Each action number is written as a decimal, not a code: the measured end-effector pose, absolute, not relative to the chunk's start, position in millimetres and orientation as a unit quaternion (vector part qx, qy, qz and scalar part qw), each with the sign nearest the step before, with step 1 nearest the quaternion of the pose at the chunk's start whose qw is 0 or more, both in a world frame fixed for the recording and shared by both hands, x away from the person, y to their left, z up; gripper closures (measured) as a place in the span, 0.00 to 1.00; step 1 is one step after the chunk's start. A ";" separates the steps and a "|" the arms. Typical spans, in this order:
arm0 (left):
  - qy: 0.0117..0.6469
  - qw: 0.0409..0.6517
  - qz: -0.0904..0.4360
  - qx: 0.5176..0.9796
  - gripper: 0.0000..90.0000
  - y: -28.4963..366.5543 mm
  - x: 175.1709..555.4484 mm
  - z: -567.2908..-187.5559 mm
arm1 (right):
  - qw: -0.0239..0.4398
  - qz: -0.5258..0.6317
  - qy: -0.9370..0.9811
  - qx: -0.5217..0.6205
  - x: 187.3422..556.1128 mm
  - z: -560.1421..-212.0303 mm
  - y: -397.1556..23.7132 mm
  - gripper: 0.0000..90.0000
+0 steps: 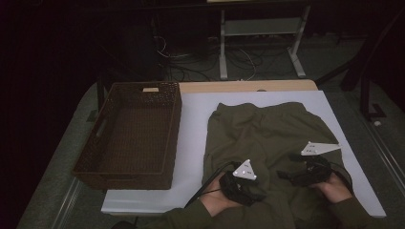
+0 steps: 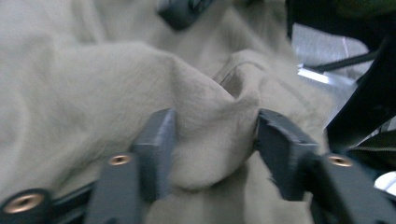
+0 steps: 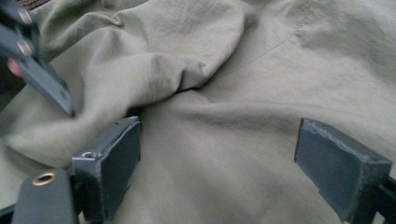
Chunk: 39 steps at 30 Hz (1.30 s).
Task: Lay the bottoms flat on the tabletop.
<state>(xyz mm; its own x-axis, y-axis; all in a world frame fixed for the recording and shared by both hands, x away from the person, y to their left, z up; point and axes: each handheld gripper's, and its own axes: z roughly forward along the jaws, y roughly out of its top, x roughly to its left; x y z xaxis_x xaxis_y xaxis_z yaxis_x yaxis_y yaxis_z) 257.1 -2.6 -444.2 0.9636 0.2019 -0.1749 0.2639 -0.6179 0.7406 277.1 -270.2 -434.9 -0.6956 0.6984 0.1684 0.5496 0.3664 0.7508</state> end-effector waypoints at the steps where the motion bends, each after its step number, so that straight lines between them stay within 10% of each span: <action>1: 0.127 0.412 -0.040 0.901 0.69 -3.6 256.9 -447.8 | 0.090 0.415 0.822 0.380 277.2 -434.9 -270.3 0.16; 5: 0.116 0.398 -0.061 0.908 0.98 -2.2 256.9 -450.5 | 0.088 0.416 0.821 0.381 277.5 -434.9 -270.8 0.16; 22: 0.111 0.350 -0.092 0.926 0.99 61.8 255.7 -440.0 | 0.069 0.410 0.839 0.352 273.0 -434.2 -258.2 0.16; 39: 0.221 0.453 -0.003 0.864 0.31 91.3 287.2 -433.1 | 0.095 0.414 0.836 0.348 270.8 -434.9 -236.8 0.26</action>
